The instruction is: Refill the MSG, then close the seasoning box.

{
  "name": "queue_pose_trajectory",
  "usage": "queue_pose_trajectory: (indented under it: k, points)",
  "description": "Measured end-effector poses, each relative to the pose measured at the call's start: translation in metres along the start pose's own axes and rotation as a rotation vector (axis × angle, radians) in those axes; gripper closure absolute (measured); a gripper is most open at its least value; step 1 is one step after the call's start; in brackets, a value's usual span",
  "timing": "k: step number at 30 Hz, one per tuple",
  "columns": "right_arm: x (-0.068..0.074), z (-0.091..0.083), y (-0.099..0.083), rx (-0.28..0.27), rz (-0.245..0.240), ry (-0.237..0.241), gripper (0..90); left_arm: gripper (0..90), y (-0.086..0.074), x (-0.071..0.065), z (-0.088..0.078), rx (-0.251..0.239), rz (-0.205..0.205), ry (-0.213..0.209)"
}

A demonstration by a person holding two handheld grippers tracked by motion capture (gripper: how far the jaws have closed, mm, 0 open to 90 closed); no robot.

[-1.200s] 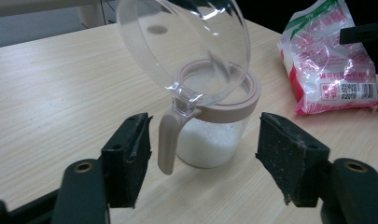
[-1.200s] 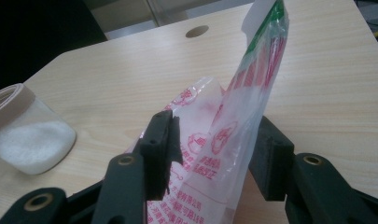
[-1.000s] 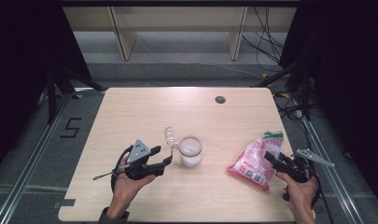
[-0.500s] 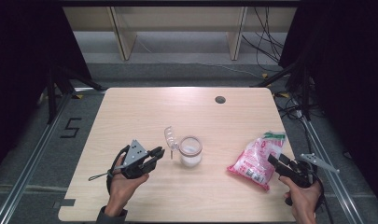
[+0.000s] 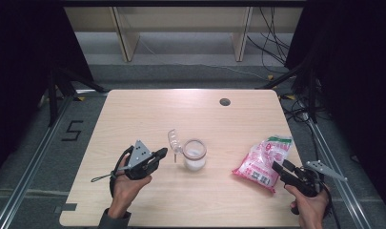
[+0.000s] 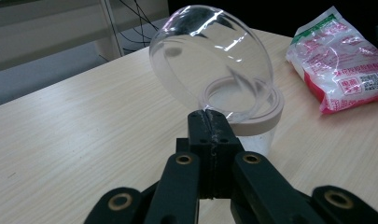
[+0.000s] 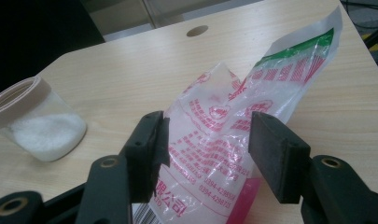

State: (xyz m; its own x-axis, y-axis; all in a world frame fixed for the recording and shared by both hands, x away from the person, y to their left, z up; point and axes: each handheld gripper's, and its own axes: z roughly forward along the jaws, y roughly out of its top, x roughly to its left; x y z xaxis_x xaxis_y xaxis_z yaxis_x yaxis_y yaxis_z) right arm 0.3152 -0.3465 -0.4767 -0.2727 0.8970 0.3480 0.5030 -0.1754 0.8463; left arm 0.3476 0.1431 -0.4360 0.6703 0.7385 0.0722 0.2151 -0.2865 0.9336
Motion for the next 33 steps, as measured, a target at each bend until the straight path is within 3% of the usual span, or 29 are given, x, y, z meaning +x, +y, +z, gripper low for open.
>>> queue_pose_trajectory:
  k: [2, 4, 5, 6, 7, 9, 10, 13, 14, 15, 17, 18, 20, 21, 22, 24, 25, 26, 29, 33]
  points:
    - [0.001, -0.001, -0.001, -0.006, 0.004, -0.017, 46.4, 89.5, 0.0, 0.001, 0.0, -0.002, -0.001, 0.001]
    - [0.0, -0.002, -0.001, -0.011, -0.032, 0.004, 46.0, 89.5, 0.0, 0.003, 0.001, -0.006, -0.009, -0.001]
    - [0.004, -0.003, -0.002, -0.007, -0.009, 0.003, 45.4, 89.5, 0.0, 0.003, 0.002, -0.005, -0.018, -0.001]
    - [0.007, -0.003, -0.003, -0.016, -0.01, -0.028, 45.3, 89.5, 0.0, 0.004, 0.003, -0.004, -0.01, -0.004]
    - [0.007, -0.003, -0.003, -0.016, -0.01, -0.028, 45.3, 89.5, 0.0, 0.004, 0.003, -0.004, -0.01, -0.004]
    - [0.01, -0.005, -0.004, -0.025, -0.053, -0.019, 44.3, 89.5, -0.001, 0.006, 0.007, -0.011, -0.025, -0.008]
    - [0.011, -0.007, -0.003, 0.002, -0.073, -0.013, 44.0, 89.5, -0.001, 0.005, 0.008, -0.012, -0.042, -0.01]
    - [0.014, -0.008, -0.006, -0.025, -0.11, -0.028, 43.6, 89.5, 0.001, 0.006, 0.007, -0.007, -0.026, -0.003]
    - [0.016, -0.009, -0.006, -0.018, -0.081, -0.01, 43.5, 89.5, 0.003, 0.005, 0.008, -0.012, -0.028, -0.007]
    - [0.018, -0.012, -0.006, 0.006, -0.08, -0.039, 43.5, 89.5, 0.004, 0.005, 0.008, -0.013, -0.025, -0.007]
    - [0.018, -0.012, -0.007, -0.003, -0.102, -0.024, 43.2, 89.5, 0.005, 0.005, 0.009, -0.012, -0.016, -0.007]
    - [0.021, -0.014, -0.008, 0.003, -0.061, -0.025, 42.8, 89.5, 0.006, 0.005, 0.01, -0.02, -0.023, -0.009]
    - [0.02, -0.015, -0.009, -0.01, -0.096, -0.015, 42.6, 89.5, 0.006, 0.005, 0.012, -0.026, -0.037, -0.011]
    - [0.023, -0.017, -0.01, 0.001, -0.062, -0.015, 42.5, 89.5, 0.007, 0.006, 0.012, -0.029, -0.025, -0.01]
    - [0.02, -0.016, -0.011, -0.015, -0.102, 0.002, 42.5, 89.5, 0.007, 0.006, 0.011, -0.02, -0.024, -0.003]
    - [0.022, -0.017, -0.012, -0.018, -0.076, 0.008, 42.4, 89.5, 0.007, 0.006, 0.012, -0.022, -0.025, 0.0]
    - [0.022, -0.018, -0.012, -0.014, -0.08, 0.016, 42.4, 89.5, 0.006, 0.006, 0.012, -0.022, -0.026, -0.002]
    - [0.023, -0.019, -0.012, -0.006, -0.098, -0.01, 42.3, 89.5, 0.006, 0.006, 0.012, -0.021, -0.029, -0.004]
    - [0.024, -0.021, -0.014, -0.008, -0.112, 0.012, 42.2, 89.5, 0.007, 0.005, 0.014, -0.033, -0.036, -0.01]
    - [0.029, -0.021, -0.017, -0.019, -0.098, 0.024, 41.8, 89.5, 0.008, 0.004, 0.016, -0.033, -0.026, -0.007]
